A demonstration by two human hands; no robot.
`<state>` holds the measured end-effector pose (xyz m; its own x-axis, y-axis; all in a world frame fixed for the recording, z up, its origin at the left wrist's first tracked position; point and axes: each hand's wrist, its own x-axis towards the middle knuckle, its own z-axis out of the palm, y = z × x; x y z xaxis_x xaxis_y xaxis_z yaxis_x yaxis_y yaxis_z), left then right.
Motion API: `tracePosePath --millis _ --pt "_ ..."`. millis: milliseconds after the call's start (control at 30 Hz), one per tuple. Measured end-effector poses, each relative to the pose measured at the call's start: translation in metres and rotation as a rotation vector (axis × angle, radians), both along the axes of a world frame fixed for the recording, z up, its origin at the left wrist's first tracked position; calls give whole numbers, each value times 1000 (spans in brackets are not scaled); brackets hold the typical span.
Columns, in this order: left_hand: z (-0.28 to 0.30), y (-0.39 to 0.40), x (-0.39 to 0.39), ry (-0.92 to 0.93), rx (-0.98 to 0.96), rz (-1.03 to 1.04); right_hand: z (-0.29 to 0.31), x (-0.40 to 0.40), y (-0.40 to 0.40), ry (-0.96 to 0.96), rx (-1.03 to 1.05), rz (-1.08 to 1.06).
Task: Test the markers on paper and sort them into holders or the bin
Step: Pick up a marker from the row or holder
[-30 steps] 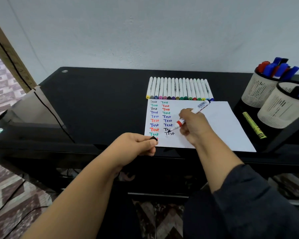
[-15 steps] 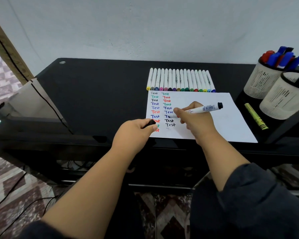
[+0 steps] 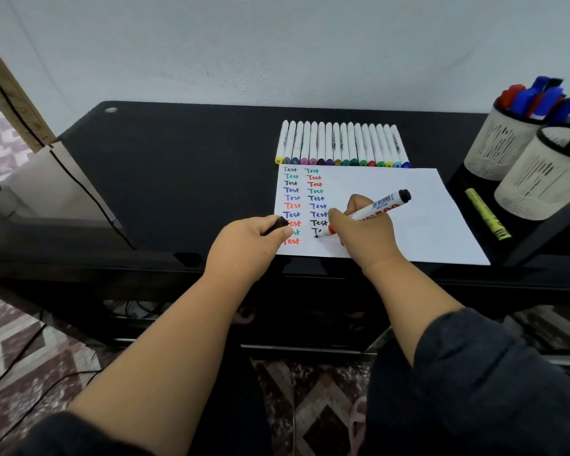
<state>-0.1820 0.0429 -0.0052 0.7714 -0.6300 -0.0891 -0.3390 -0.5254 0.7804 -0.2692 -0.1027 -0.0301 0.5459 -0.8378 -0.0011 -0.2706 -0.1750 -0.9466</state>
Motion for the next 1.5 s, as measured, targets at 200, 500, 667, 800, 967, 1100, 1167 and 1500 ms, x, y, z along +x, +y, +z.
tracePosePath --millis 200,500,667,800,967,1100,1167,1500 --pt "0 -3 -1 -16 11 -16 2 1 1 62 -69 28" --pt "-2 -1 -1 -20 7 -22 3 -2 -1 41 -37 22" --pt "-4 -2 0 -11 5 -23 4 -4 -1 32 -17 40" --pt "-5 -2 1 -24 12 -27 6 -5 -3 0 -4 -4" --pt "-7 -3 3 -25 5 -20 4 -5 -2 36 -13 32" --pt "-8 -2 4 -19 -3 -13 4 -5 -2 25 -21 12" --pt "-8 -2 4 -11 -5 -8 5 -5 -2 34 -21 23" --pt "-9 -3 4 -12 -4 -8 4 -7 -3 17 -12 -4"
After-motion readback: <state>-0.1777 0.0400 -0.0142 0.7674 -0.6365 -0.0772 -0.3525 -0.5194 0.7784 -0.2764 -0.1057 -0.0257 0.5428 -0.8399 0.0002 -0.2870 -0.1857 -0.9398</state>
